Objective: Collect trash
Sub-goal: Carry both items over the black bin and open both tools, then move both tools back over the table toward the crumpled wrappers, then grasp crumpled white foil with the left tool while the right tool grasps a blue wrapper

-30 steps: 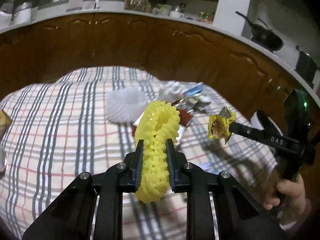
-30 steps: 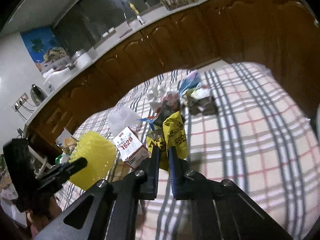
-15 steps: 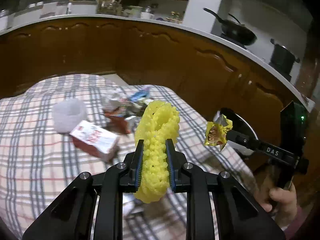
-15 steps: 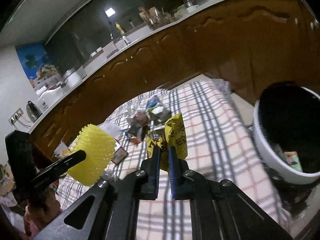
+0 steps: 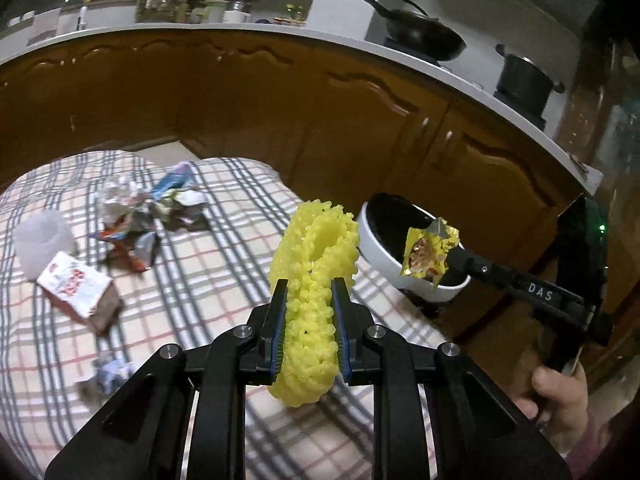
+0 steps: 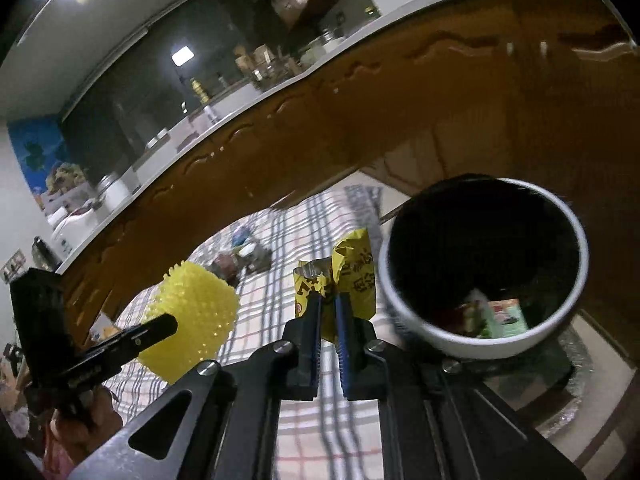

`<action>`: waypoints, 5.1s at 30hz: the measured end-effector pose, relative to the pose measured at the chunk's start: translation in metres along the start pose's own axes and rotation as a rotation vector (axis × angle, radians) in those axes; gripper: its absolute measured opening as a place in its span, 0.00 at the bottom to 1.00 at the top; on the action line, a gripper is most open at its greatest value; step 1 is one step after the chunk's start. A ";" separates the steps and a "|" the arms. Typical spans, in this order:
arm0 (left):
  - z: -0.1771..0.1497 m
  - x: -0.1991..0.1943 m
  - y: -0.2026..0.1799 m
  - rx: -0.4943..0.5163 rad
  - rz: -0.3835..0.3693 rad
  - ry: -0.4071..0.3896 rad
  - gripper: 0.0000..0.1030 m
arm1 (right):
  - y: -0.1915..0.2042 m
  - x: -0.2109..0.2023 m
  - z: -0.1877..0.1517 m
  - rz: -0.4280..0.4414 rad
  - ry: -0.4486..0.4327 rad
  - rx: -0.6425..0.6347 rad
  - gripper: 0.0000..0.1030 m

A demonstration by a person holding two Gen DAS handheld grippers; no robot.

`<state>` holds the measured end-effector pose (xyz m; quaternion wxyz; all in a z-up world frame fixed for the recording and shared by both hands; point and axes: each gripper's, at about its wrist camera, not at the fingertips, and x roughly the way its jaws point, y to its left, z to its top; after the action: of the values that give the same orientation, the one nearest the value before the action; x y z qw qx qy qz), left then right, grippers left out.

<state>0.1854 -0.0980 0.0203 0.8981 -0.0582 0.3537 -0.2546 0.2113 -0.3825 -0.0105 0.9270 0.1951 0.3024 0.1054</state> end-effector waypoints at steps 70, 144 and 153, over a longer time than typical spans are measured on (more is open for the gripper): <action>0.034 0.103 -0.045 -0.002 -0.024 0.118 0.65 | -0.069 -0.033 0.026 -0.088 -0.132 0.101 0.84; 0.078 0.101 0.208 -0.165 0.262 0.174 0.26 | 0.095 0.271 0.043 0.249 0.395 0.049 0.27; 0.077 0.082 0.194 -0.113 0.265 0.114 0.14 | 0.081 0.233 0.043 0.268 0.321 0.054 0.10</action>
<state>0.3687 0.0231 -0.0271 0.8977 -0.0470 0.4223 -0.1165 0.4167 -0.2497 -0.0653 0.8390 0.2392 0.4204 0.2493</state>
